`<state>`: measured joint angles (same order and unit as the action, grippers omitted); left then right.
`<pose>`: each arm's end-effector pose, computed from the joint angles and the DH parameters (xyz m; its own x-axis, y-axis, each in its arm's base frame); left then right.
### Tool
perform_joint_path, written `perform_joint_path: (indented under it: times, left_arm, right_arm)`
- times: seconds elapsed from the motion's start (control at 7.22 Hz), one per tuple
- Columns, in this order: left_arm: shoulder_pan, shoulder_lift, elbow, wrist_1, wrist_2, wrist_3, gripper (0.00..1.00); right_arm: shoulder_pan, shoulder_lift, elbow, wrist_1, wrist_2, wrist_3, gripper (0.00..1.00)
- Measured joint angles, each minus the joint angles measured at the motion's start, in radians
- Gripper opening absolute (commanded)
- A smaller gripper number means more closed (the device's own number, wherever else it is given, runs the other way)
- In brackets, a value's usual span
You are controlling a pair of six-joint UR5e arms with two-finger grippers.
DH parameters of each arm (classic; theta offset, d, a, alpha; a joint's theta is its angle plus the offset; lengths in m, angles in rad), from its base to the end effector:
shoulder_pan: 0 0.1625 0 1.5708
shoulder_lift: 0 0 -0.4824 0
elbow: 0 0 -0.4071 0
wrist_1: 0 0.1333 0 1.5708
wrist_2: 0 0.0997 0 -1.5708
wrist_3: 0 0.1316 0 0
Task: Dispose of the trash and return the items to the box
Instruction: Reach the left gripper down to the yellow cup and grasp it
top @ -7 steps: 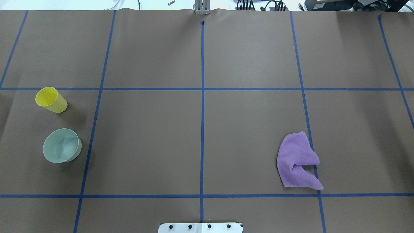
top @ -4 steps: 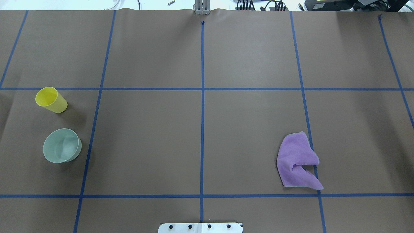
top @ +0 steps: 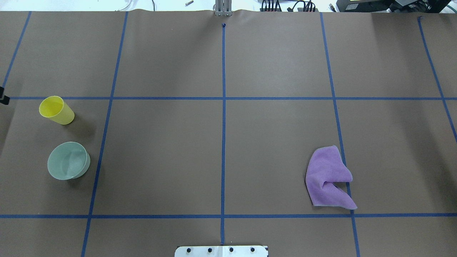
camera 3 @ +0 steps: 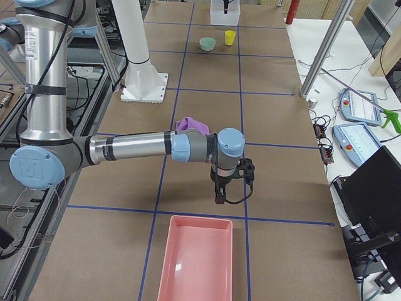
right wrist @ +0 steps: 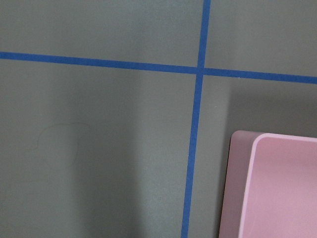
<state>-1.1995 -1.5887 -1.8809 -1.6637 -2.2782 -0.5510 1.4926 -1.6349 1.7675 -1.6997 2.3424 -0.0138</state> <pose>0.1463 -0.5074 0.5642 0.6947 0.0005 -0.7193 0.0382 0.9986 0.0376 0.0045 -0.4745 0.6840 0.7133 -0.0723 0.6972 0.0880 0.9960 0.0133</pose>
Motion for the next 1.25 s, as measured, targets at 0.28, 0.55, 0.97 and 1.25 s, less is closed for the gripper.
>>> perform_joint_path:
  times: [0.28, 0.55, 0.97, 1.25]
  left_arm:
    - [0.109, -0.079, 0.052, -0.002, 0.058, -0.143, 0.98]
    - [0.187, -0.143, 0.102, -0.003, 0.080, -0.222, 0.97]
    - [0.224, -0.198, 0.153, -0.009, 0.121, -0.224, 0.97]
    - [0.226, -0.226, 0.226, -0.065, 0.134, -0.221, 0.97]
  right_arm:
    - [0.000, 0.001, -0.005, 0.000, 0.003, 0.000, 1.00]
    - [0.000, 0.001, -0.006, 0.000, 0.007, 0.000, 1.00]
    - [0.000, 0.000, -0.006, 0.000, 0.008, 0.000, 1.00]
    - [0.000, -0.001, -0.006, 0.000, 0.008, 0.000, 1.00]
